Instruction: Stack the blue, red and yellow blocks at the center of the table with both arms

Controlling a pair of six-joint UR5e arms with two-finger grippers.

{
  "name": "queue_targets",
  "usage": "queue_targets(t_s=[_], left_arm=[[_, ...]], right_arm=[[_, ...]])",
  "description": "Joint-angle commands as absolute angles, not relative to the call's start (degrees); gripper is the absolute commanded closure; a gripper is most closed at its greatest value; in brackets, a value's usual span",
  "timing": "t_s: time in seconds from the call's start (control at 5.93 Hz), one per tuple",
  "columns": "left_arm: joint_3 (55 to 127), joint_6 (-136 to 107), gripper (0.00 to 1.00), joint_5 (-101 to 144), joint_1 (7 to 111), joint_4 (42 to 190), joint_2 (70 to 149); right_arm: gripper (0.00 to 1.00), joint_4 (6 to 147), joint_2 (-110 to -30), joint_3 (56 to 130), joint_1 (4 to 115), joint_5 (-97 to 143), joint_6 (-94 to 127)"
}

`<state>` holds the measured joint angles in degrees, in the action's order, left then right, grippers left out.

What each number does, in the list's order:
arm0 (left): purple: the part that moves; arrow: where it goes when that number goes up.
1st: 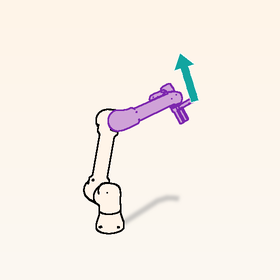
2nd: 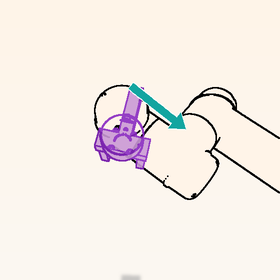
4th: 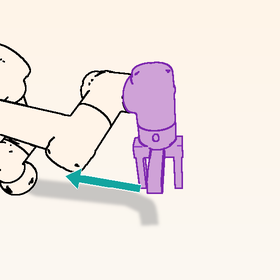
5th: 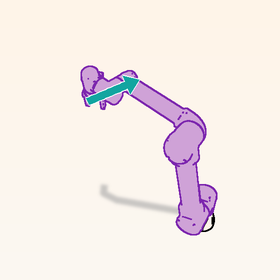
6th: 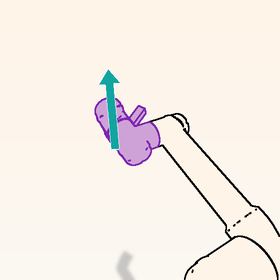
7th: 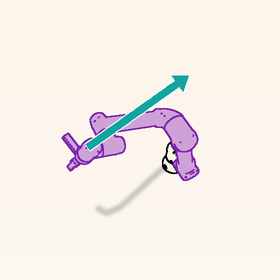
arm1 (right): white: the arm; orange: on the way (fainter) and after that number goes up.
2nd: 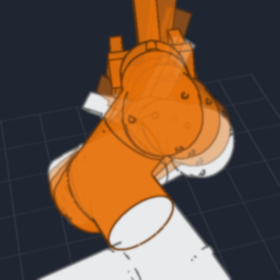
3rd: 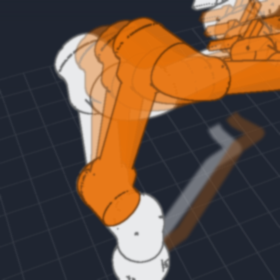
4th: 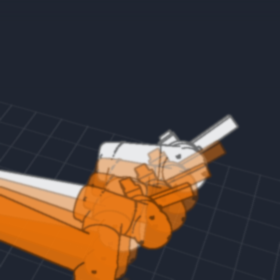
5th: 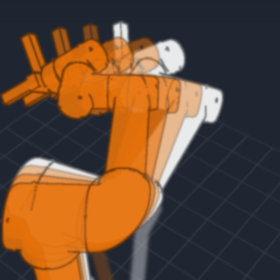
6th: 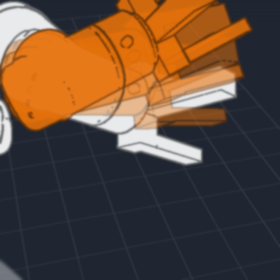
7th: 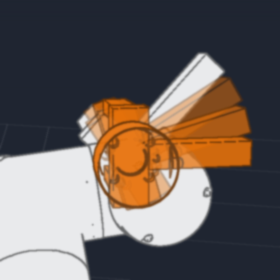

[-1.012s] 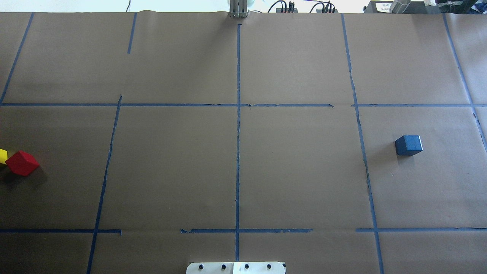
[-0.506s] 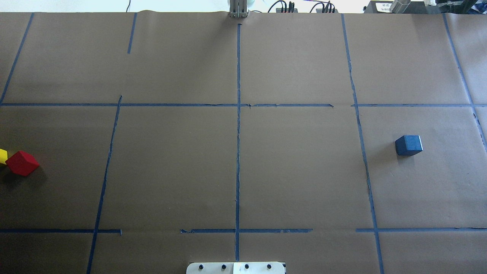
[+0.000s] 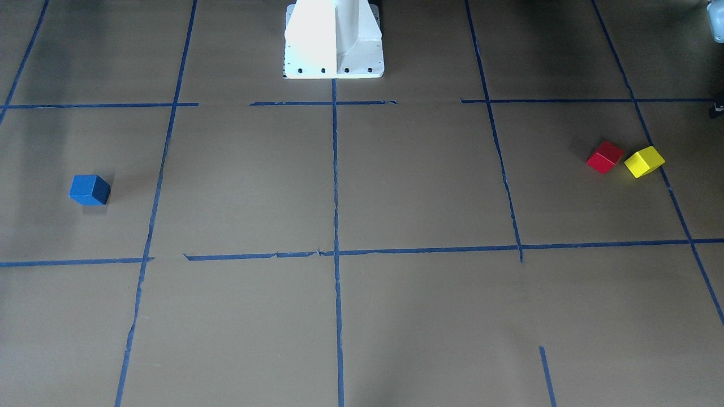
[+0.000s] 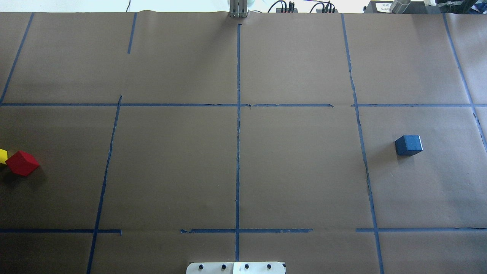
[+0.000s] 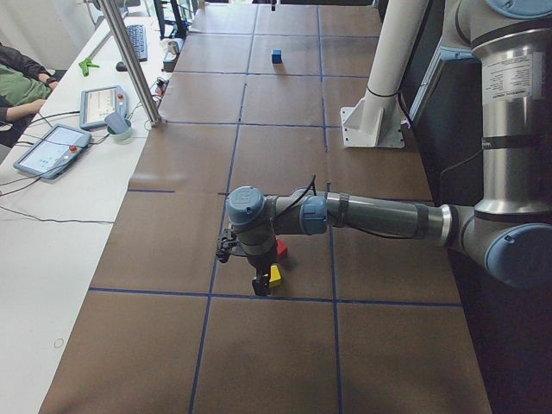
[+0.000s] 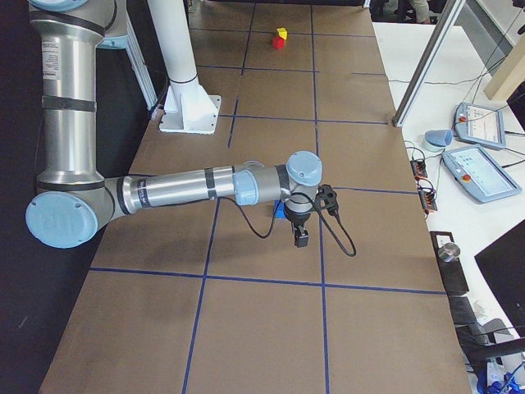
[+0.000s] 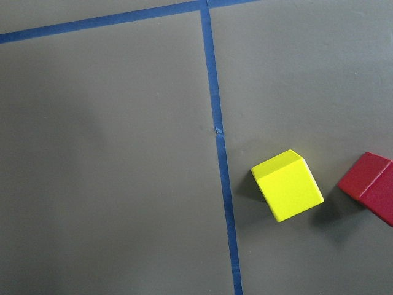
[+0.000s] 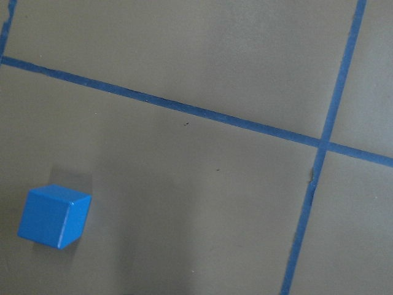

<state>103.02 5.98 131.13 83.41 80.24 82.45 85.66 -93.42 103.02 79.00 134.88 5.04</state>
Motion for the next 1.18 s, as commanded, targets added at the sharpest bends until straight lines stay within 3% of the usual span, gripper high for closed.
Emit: queue_targets(t_s=[0.0,0.51,1.01], left_arm=[[103.01,5.98,0.00,131.13,83.41,80.24,82.53],[103.01,5.98,0.00,131.13,83.41,80.24,82.44],[102.83,5.98,0.00,131.13,82.97,80.24,82.44]], right_arm=[[0.00,71.80,-94.92,103.62,72.99,133.87,17.98],[0.00,59.11,-95.27,103.19,54.83,121.28,42.98],[0.00,58.97,-95.10,101.61,52.12,119.98,42.89]])
